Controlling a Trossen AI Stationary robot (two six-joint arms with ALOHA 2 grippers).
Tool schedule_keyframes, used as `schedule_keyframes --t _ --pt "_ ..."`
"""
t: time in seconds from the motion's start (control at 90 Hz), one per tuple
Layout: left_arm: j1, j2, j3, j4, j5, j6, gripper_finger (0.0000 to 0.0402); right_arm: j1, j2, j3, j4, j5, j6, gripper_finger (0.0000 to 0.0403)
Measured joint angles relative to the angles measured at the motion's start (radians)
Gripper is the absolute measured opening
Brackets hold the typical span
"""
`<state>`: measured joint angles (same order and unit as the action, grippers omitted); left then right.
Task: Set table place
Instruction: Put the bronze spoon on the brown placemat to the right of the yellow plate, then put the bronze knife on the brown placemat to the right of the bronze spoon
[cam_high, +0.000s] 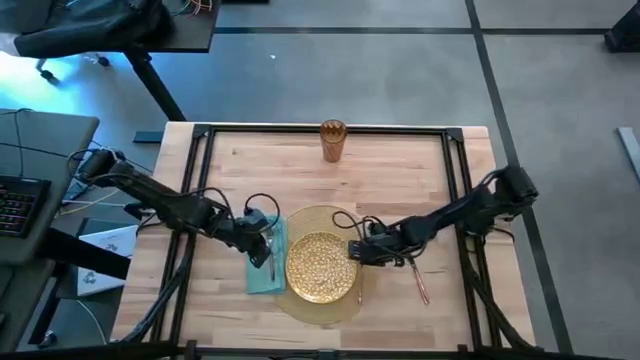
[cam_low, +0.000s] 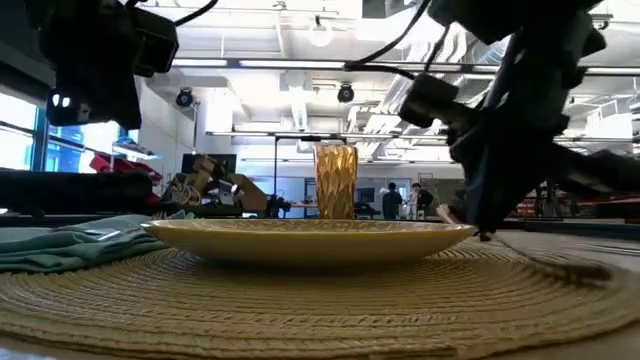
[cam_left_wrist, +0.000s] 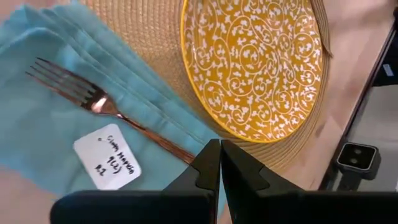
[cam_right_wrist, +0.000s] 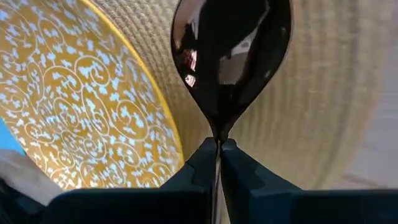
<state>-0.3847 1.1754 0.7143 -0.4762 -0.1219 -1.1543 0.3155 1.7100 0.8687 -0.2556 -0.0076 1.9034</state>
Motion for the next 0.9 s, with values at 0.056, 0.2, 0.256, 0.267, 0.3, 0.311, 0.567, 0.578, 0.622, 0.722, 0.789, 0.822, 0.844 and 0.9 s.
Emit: schedule_keyframes --t 0.056,0.2,0.256,0.267,0.3,0.311,0.567,0.578,0.622,0.722,0.789,0.822,0.844,0.9 --pt "0.000 -0.007 0.000 -0.014 0.000 0.000 0.0000 -0.006 0.014 0.009 -0.001 0.000 -0.003 0.0000" --pt "0.000 -0.019 0.000 -0.032 -0.003 0.013 0.0000 -0.024 0.024 0.022 0.005 0.000 -0.025 0.0000" --pt "0.000 -0.019 0.000 -0.032 -0.003 0.014 0.0000 -0.030 0.024 0.022 0.006 0.003 -0.026 0.0000" --pt "0.000 -0.019 0.000 -0.033 -0.003 0.014 0.0000 -0.031 0.024 0.022 0.006 0.003 -0.026 0.0000" --pt "0.000 -0.018 0.000 -0.034 -0.002 0.014 0.0000 -0.034 0.024 0.022 0.005 0.003 -0.026 0.0000" --pt "0.000 -0.018 0.000 -0.034 -0.002 0.014 0.0000 -0.035 0.024 0.022 0.005 0.002 -0.025 0.0001" --pt "0.000 -0.018 0.000 -0.034 -0.004 0.014 0.0000 -0.034 0.024 0.022 -0.017 -0.003 -0.014 0.0051" --pt "0.000 -0.018 0.000 -0.034 -0.004 0.014 0.0000 -0.034 0.024 0.022 -0.017 -0.003 -0.018 0.0054" --pt "0.000 -0.018 0.000 -0.032 -0.004 0.012 0.0000 -0.035 0.024 0.022 -0.018 -0.002 -0.029 0.0070" --pt "0.000 -0.018 0.000 -0.033 -0.005 0.007 0.0000 -0.034 0.012 0.022 -0.024 0.000 -0.060 0.0102" --pt "0.000 -0.018 0.000 -0.032 -0.006 0.005 0.0000 -0.028 -0.022 0.022 -0.040 -0.020 -0.113 0.0120" --pt "0.000 -0.018 0.000 -0.032 -0.005 0.004 0.0000 -0.023 -0.047 0.022 -0.058 -0.029 -0.137 0.0128" --pt "0.000 -0.018 0.000 -0.032 -0.006 0.004 0.0000 -0.016 -0.065 0.022 -0.078 -0.031 -0.152 0.0132" --pt "0.000 -0.018 0.000 -0.032 -0.006 0.004 0.0000 0.004 -0.114 0.022 -0.164 -0.042 -0.171 0.0142"
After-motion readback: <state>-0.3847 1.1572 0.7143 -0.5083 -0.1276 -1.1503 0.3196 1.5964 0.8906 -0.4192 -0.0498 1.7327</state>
